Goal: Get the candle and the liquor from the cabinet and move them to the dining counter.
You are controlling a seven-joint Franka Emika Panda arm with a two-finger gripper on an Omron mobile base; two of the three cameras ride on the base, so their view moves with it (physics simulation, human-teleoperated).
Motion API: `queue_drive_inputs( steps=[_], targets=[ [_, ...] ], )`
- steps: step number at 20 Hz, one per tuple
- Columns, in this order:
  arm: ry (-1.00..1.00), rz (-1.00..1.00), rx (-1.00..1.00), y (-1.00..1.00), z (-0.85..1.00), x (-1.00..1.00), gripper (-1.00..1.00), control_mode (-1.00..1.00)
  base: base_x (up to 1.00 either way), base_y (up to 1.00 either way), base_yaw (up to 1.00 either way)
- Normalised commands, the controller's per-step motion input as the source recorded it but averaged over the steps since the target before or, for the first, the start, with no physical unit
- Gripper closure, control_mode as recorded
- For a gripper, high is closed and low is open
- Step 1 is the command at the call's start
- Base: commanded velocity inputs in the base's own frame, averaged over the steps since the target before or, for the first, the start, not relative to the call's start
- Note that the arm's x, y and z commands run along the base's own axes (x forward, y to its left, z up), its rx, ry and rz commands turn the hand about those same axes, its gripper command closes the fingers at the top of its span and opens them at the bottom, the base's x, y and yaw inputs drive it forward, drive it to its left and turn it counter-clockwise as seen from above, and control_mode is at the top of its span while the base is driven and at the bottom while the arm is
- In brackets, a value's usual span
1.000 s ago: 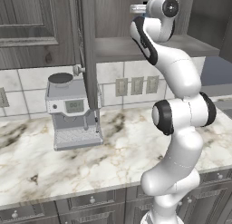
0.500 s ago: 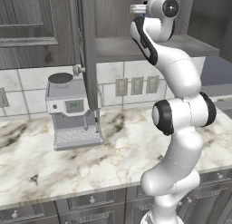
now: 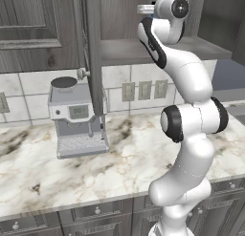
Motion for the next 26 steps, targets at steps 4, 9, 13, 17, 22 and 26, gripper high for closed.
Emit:
queue_drive_inputs(
  steps=[4,9,13,17,22,26],
  targets=[
    [0.00,0.00,0.00,0.00,0.00,0.00,1.00,-1.00,0.00,0.00,0.00],
    [0.00,0.00,0.00,0.00,0.00,-0.10,1.00,-1.00,0.00,0.00,0.00],
    [-0.07,0.00,0.00,0.00,0.06,-0.47,1.00,-1.00,0.00,0.00,0.00],
    [-0.10,0.00,0.00,-0.04,0.10,-0.63,1.00,-1.00,0.00,0.00,0.00],
    [-0.08,0.00,0.00,0.00,0.02,-0.68,1.00,-1.00,0.00,0.00,0.00],
    [-0.07,0.00,0.00,0.00,0.02,-0.80,1.00,-1.00,0.00,0.00,0.00]
  ],
)
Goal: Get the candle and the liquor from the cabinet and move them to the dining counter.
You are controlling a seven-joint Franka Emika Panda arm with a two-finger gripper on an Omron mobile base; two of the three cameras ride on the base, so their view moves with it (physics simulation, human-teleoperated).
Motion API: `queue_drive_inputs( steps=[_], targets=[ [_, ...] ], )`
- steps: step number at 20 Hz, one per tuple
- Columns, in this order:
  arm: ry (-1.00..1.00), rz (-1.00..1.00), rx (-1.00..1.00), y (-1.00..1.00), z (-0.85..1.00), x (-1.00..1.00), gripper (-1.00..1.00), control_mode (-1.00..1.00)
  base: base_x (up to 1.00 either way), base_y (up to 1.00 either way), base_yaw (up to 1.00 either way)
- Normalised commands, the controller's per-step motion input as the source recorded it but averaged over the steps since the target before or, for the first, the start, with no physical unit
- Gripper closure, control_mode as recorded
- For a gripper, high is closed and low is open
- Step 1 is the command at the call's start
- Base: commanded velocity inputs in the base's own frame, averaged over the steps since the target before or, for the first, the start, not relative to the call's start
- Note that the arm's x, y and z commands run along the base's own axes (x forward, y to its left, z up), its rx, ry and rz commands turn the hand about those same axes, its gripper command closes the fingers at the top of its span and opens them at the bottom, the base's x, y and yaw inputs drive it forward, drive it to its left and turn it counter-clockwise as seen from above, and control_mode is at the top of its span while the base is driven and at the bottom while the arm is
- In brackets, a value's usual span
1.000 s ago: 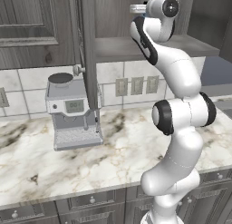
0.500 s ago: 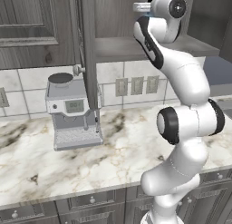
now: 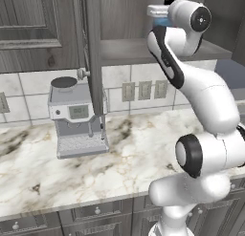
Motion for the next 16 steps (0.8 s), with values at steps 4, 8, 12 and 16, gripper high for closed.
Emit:
queue_drive_inputs(
  steps=[4,8,12,16],
  targets=[
    [-0.05,0.00,0.00,-0.06,0.03,-0.92,1.00,-1.00,0.00,0.00,0.00],
    [-0.02,0.00,0.00,-0.07,0.07,-1.00,1.00,-1.00,0.00,0.00,0.00],
    [0.01,0.00,0.00,-0.01,0.12,-1.00,1.00,-1.00,0.00,0.00,0.00],
    [0.03,0.00,0.00,0.00,0.01,-1.00,1.00,-1.00,0.00,0.00,0.00]
  ],
)
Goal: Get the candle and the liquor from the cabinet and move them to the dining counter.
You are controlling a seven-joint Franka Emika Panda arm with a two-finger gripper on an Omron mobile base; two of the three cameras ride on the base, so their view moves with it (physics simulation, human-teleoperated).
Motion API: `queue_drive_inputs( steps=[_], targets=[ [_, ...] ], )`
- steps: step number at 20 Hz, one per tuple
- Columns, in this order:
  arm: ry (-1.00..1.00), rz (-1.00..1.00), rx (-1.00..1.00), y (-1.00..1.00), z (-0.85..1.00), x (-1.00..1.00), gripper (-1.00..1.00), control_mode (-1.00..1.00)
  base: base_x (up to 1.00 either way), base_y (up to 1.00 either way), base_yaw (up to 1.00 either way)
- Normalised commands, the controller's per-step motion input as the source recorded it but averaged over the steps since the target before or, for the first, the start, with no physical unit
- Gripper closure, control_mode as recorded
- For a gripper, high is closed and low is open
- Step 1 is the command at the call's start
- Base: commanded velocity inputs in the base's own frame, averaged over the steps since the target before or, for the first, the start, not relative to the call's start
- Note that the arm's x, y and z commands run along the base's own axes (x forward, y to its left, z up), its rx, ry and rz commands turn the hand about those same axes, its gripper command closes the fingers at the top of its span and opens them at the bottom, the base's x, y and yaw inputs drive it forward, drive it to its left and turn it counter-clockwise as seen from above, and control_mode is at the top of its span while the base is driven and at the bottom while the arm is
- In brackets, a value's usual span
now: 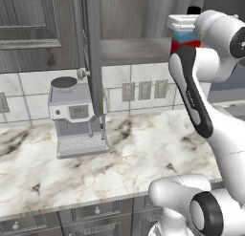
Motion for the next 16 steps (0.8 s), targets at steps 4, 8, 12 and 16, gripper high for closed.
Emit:
queue_drive_inputs(
  steps=[4,8,12,16],
  targets=[
    [0.08,0.00,0.00,0.00,0.00,-0.98,1.00,-1.00,0.00,0.00,0.00],
    [0.08,0.00,0.00,0.00,-0.01,-0.83,1.00,-1.00,0.00,0.00,0.00],
    [0.08,0.00,0.00,0.00,-0.04,-0.90,1.00,-1.00,0.00,0.00,0.00],
    [0.06,0.00,0.00,0.00,-0.15,-0.91,1.00,-1.00,0.00,0.00,0.00]
  ],
)
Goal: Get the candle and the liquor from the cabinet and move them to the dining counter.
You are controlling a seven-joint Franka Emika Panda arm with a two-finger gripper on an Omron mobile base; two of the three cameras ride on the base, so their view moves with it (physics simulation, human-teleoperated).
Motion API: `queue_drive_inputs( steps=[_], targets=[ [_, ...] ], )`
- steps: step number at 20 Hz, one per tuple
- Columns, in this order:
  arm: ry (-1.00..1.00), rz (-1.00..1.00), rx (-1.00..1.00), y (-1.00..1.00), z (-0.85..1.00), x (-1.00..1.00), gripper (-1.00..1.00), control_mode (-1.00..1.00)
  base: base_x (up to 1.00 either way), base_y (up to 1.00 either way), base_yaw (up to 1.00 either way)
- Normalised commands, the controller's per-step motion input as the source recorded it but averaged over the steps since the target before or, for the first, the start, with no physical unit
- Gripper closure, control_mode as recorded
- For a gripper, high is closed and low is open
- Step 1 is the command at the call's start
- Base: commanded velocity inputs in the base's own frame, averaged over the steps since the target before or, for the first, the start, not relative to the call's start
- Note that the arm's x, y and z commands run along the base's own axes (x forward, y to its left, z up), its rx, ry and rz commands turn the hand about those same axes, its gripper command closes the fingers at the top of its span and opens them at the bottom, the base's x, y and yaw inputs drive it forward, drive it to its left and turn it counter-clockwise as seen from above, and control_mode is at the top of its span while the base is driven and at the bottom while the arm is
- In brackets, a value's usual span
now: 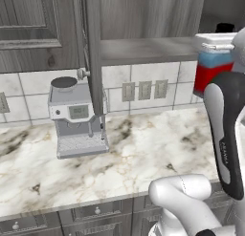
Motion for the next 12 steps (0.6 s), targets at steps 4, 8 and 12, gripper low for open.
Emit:
queue_drive_inputs(
  steps=[4,8,12],
  targets=[
    [0.02,0.00,0.00,0.00,-0.16,-0.81,1.00,-1.00,0.00,0.00,0.00],
    [0.01,0.00,0.00,0.00,0.00,-0.46,1.00,-1.00,0.00,0.00,0.00],
    [0.03,0.00,0.00,0.02,0.00,-0.23,1.00,-1.00,0.00,0.00,0.00]
  ],
)
